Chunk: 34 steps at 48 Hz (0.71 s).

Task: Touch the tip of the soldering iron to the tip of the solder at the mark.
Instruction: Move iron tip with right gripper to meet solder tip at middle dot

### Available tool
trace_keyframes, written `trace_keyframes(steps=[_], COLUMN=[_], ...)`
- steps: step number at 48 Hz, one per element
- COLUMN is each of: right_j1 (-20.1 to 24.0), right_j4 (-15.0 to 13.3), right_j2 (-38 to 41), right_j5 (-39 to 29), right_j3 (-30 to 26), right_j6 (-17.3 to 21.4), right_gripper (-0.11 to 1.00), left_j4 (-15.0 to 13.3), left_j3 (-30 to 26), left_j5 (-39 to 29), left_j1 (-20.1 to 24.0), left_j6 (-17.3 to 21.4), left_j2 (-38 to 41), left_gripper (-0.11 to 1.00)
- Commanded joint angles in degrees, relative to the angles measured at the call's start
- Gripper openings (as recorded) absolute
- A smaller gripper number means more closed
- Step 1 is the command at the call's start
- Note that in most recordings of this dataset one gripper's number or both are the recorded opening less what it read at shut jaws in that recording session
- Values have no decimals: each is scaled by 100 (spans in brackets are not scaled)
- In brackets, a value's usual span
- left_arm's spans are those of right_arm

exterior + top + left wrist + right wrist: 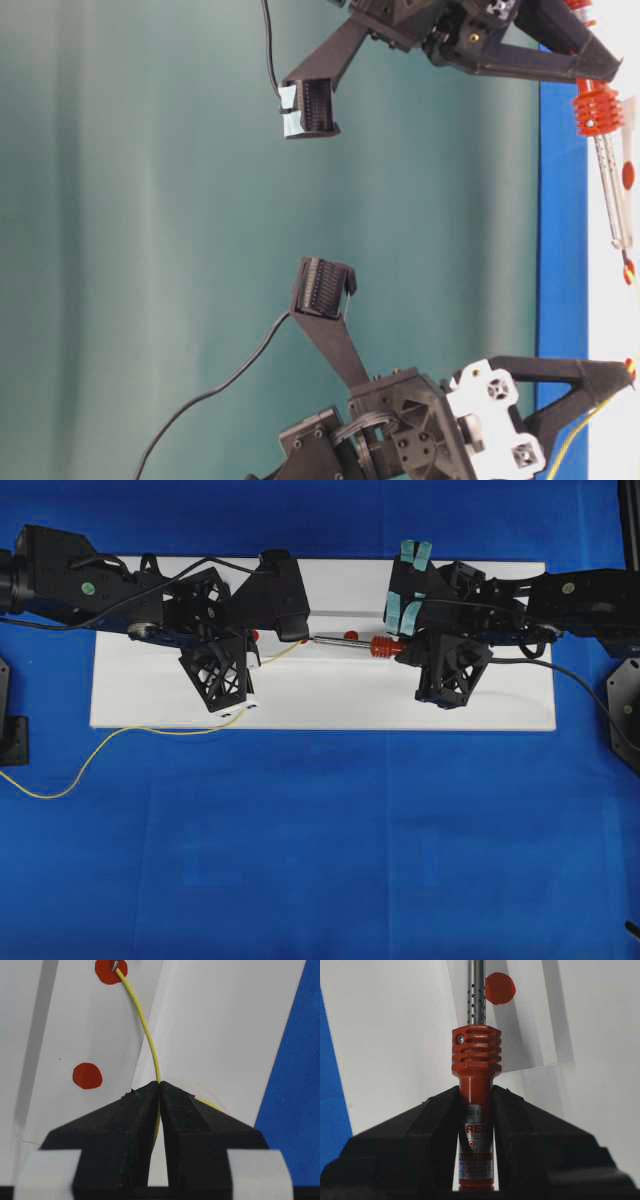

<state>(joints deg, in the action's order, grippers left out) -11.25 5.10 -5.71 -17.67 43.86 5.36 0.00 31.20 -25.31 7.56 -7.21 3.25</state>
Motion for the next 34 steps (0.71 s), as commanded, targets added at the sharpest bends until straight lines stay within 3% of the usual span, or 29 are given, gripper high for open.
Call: trace_keyframes(steps=[1, 34], right_j1=[0, 0], right_j4=[-9, -9], right_j2=[-53, -53], right_j5=[26, 26], right_j3=[-141, -141], right_j6=[9, 9], right_gripper=[6, 6], left_j4=[9, 9], left_j3=[-97, -141], left_j5=[18, 18], left_j1=[0, 0], left_j6=[-9, -9], left_j2=[-114, -88], left_gripper=[2, 2])
